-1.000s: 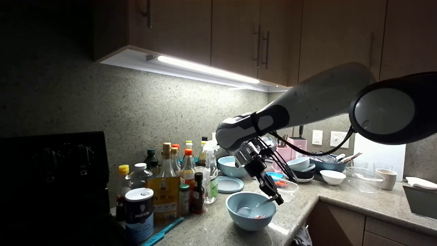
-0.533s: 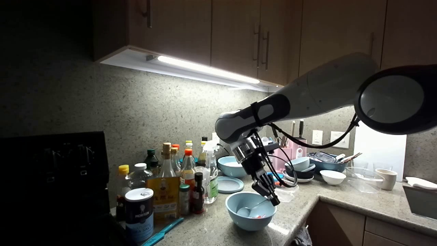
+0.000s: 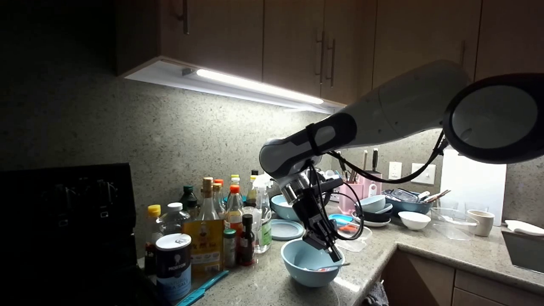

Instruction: Use the spoon to stir the bowl

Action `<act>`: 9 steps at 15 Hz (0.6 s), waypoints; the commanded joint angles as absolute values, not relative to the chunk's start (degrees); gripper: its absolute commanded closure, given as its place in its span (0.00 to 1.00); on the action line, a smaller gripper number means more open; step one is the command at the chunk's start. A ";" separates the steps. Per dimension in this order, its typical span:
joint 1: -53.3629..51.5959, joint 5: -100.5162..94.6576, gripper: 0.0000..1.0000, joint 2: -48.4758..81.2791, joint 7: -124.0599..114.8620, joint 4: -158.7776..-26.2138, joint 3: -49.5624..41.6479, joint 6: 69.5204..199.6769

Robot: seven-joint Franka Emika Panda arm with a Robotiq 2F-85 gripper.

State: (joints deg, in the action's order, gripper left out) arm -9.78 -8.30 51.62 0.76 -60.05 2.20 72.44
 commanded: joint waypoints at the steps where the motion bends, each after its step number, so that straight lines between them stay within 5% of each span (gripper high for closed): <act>1: -9.88 -7.89 0.96 51.65 -0.09 -59.95 2.28 72.22; 4: -9.81 -7.24 0.96 51.48 -0.73 -60.07 2.26 72.22; 5: -9.79 -7.24 0.71 51.47 -0.73 -60.07 2.26 72.22; 9: -9.06 -6.83 0.51 50.21 -0.77 -61.88 2.14 73.28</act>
